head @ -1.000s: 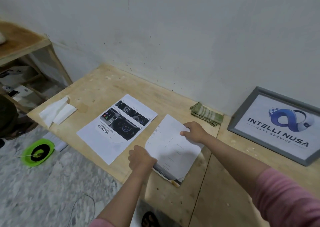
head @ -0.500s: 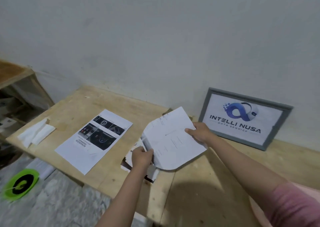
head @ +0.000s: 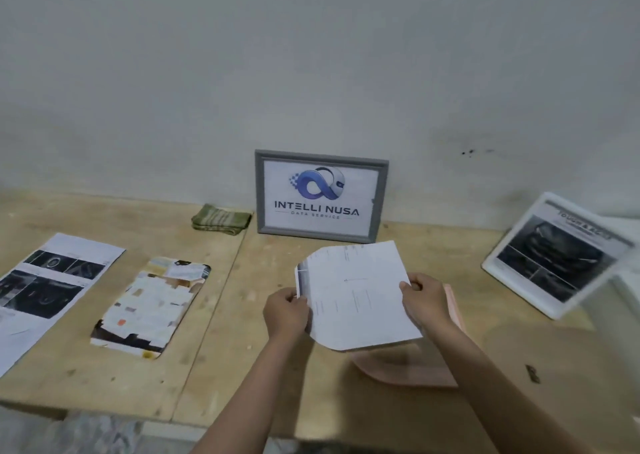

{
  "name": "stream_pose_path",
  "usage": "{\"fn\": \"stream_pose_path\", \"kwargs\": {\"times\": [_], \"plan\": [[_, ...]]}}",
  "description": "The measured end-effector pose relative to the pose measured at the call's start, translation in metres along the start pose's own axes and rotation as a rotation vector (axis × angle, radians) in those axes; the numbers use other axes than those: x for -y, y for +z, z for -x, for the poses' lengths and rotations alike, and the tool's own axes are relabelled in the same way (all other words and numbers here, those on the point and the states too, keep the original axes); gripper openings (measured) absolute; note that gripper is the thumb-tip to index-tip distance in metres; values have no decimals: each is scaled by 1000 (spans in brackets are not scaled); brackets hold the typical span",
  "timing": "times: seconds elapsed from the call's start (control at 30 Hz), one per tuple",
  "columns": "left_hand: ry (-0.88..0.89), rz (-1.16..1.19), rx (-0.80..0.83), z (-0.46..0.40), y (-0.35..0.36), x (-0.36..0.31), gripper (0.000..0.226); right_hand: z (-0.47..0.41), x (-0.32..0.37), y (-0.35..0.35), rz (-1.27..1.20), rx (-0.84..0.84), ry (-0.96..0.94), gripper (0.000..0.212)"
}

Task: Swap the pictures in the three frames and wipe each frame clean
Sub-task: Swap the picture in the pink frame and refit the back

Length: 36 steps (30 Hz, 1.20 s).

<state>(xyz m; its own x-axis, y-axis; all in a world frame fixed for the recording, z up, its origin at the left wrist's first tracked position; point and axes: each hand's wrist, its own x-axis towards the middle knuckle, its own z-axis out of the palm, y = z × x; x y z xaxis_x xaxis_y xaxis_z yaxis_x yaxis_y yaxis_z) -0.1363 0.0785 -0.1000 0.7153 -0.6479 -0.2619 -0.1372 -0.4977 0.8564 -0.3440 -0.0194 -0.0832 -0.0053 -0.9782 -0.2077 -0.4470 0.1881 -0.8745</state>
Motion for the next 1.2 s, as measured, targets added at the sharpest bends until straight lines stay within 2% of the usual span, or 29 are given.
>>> {"fn": "stream_pose_path", "kwargs": {"times": [0.13,0.23,0.3,0.43,0.63,0.77,0.87,0.97,1.07,1.2], "plan": [[39,-88,82,18,44,0,21,-4,-39,-37,23,-75,62,14],[52,-108,91,24,66,1,13,-3,-56,-56,18,-142,96,15],[69,-115,90,29,75,3,13,-1,-66,-64,67,-160,100,19],[149,-203,120,38,89,10,6,-5,-88,-75,250,-156,35,12],[309,-376,165,43,97,11,30,-2,-107,-83,452,-75,-39,14],[311,-442,159,45,100,10,37,-2,-112,-85,526,-50,-96,19],[279,-461,167,47,102,12,35,-3,-115,-82,523,-59,-123,23],[259,-493,209,47,102,13,11,-4,-116,-80,513,-56,-112,22],[286,-541,252,46,102,15,23,-4,-119,-77,504,-66,-117,24],[339,-640,279,44,103,16,19,-1,-122,-71,464,-107,-125,24]]}}
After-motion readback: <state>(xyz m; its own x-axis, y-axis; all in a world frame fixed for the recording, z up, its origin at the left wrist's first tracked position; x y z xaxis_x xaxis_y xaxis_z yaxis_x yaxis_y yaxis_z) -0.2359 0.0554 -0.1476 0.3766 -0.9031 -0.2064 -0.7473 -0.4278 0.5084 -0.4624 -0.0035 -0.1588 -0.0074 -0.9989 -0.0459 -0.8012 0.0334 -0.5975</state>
